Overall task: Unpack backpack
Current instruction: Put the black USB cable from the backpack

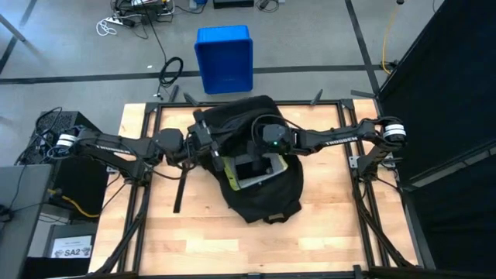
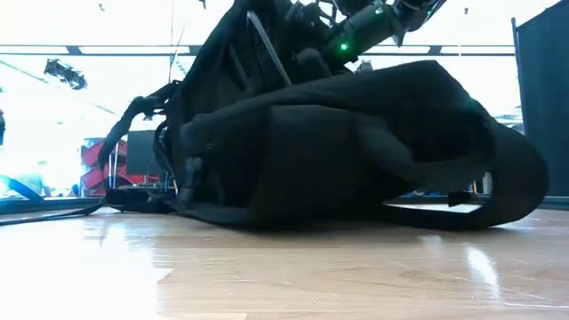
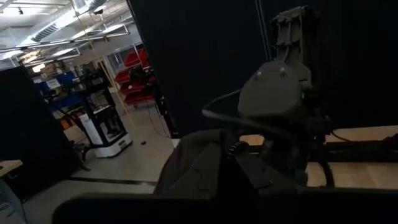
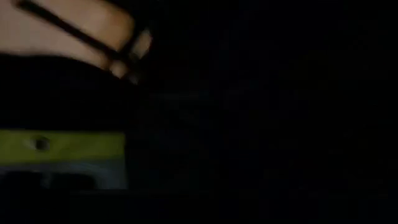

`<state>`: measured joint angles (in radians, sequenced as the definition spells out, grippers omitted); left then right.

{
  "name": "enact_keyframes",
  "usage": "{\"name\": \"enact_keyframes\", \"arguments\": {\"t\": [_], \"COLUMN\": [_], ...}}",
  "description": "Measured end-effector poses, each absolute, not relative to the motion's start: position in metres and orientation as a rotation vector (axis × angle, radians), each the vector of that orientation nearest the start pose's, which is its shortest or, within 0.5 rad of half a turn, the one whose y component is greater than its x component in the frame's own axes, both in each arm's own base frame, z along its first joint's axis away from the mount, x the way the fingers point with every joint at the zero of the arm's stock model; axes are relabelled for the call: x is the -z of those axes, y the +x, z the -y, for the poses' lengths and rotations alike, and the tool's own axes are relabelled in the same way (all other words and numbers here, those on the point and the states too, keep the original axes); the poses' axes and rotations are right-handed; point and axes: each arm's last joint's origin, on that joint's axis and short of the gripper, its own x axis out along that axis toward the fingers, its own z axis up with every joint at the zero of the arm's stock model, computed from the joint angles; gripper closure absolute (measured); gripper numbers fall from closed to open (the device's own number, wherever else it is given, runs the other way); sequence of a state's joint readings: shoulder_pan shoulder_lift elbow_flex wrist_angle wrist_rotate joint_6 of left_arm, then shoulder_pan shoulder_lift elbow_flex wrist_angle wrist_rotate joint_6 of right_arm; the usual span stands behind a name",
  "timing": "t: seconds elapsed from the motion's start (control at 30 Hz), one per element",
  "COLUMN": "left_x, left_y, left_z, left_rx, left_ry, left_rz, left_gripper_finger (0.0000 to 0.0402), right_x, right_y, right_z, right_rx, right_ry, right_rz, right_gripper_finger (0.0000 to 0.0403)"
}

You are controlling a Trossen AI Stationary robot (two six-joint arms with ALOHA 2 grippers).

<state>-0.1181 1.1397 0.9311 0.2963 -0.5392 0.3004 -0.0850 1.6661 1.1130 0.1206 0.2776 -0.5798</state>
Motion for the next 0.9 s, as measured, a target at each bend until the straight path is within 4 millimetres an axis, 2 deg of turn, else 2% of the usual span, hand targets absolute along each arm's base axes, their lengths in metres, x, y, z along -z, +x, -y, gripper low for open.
{"name": "enact_keyframes", "arguments": {"t": [0.17,0.4,0.63,0.9], "left_x": [-0.360,-0.359,-0.355,-0.352], "left_y": [0.254,0.254,0.254,0.254], "left_z": [0.015,0.015,0.016,0.016], "left_rx": [-0.428,-0.424,-0.418,-0.414], "left_ry": [0.276,0.275,0.269,0.259], "left_rz": [0.005,-0.013,-0.045,-0.074], "left_gripper_finger": [0.0402,0.0402,0.0402,0.0402], "right_x": [-0.247,-0.263,-0.281,-0.296], "right_y": [0.363,0.349,0.332,0.301], "right_z": [0.046,0.047,0.017,-0.012], "right_rx": [0.447,0.678,0.697,0.701], "right_ry": [-0.681,-0.745,-0.744,-0.672], "right_rz": [-0.661,-0.724,-0.708,-0.715], "right_gripper_finger": [0.0380,0.0283,0.0209,0.0161]}}
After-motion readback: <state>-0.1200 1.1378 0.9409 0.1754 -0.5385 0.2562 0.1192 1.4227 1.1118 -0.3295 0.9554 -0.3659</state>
